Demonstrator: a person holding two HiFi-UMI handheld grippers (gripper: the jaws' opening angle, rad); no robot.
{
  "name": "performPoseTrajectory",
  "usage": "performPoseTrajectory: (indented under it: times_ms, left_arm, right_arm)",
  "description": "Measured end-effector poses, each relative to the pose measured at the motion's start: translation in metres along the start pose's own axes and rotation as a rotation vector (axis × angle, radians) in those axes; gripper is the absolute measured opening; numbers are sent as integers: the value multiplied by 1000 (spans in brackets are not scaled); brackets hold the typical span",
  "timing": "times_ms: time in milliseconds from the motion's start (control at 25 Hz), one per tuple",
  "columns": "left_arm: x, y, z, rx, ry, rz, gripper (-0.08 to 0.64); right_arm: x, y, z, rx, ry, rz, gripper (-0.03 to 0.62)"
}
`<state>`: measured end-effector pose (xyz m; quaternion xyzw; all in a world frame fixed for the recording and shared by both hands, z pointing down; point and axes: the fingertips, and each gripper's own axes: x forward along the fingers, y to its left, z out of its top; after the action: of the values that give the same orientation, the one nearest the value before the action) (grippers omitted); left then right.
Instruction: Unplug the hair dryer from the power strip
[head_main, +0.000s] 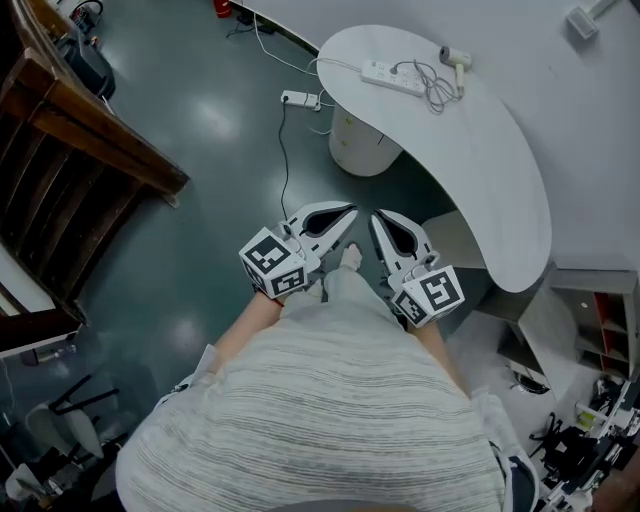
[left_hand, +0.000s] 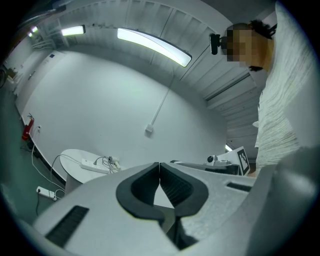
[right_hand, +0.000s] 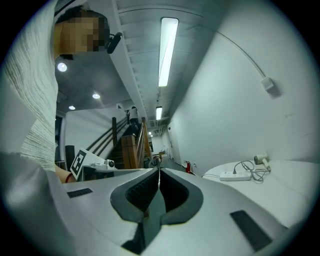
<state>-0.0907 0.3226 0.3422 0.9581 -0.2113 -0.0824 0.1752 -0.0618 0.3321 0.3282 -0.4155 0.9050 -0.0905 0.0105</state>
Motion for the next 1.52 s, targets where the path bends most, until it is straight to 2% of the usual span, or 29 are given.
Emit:
performPoseTrajectory:
  times_ms: [320,800,1160,1520]
  left_arm:
    - [49,46,4,-7,24,16,8]
    - [168,127,23,-9,72,3,8]
    - [211,162,45,50,69,18,8]
    - [245,213,65,63,94,-60,8]
  right_arm:
    - [32,-64,1,27,-2,8,26]
    - [90,-195,28,14,0,17,26]
    - [114,-250,51,-11,-23,22,26]
    - [158,-289,55,27,-21,-35,26]
